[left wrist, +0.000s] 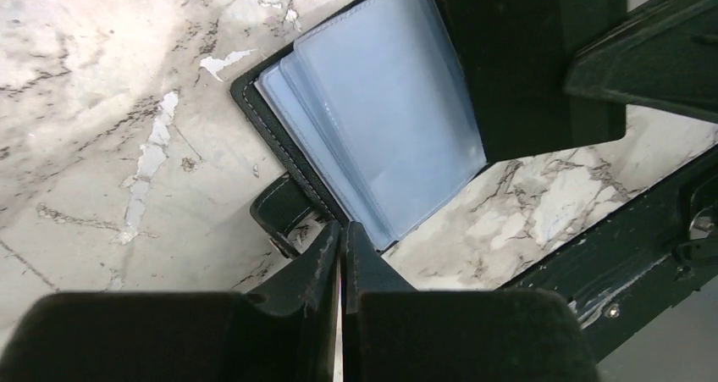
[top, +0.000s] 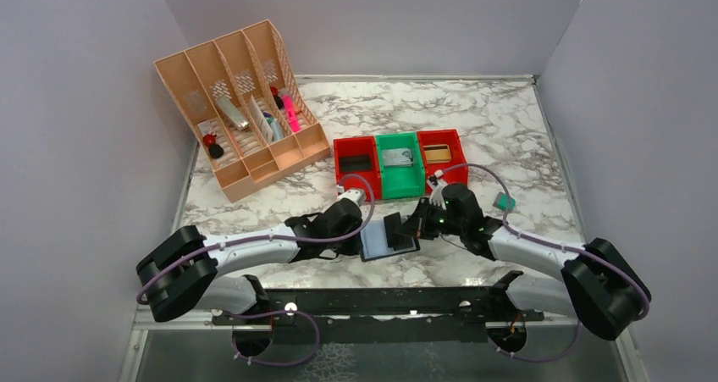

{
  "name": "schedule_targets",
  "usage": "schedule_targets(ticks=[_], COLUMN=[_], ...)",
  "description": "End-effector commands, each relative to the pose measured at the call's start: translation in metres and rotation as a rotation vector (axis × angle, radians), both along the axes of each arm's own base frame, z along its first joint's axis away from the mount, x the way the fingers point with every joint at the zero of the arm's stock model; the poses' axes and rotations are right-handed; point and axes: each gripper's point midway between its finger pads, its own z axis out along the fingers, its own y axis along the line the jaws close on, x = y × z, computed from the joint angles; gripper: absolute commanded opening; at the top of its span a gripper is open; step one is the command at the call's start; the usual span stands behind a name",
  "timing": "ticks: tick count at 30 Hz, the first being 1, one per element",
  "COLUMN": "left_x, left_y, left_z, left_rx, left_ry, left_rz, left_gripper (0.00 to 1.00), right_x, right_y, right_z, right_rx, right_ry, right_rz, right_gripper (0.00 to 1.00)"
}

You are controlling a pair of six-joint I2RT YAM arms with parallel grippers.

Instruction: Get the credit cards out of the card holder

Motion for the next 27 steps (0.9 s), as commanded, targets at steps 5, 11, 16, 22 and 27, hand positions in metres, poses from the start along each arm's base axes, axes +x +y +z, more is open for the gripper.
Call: schedule_targets(ticks=[5,11,16,22,27], left_x=[0.011,0.017,0.031,0.051,0.060], left_y=[0.007,0.022,0.055,0.092,0.112], left_z=[0.028,0.033,0.033,0.048,0.076], left_rx=[-0.034,0.014,0.068,0.007,-0.002], left_ry=[-0.093,-0.127,-0.147,-0.160,-0.243], left_rz=[0.049,0.087,0.175,0.301,0.331], left_gripper=[0.20,0.39,0.58,0.78,0.95], right_x=[0.029,0.033,0.043,0.074,0.096], right_y=[-0.015,-0.016,-0.002,0.011,0.033], right_z=[0.057,0.069,0.095,0.122,0.137], right_rx=[-0.015,-0.049,-0.018,-0.077,-0.144], right_ry=[-0.281,-0.362,-0.496,-0.675,-0.864], right_rz=[-0.079,-0.031,0.043,0.108,0.254], right_gripper=[0.01,0.01,0.01,0.01,0.02])
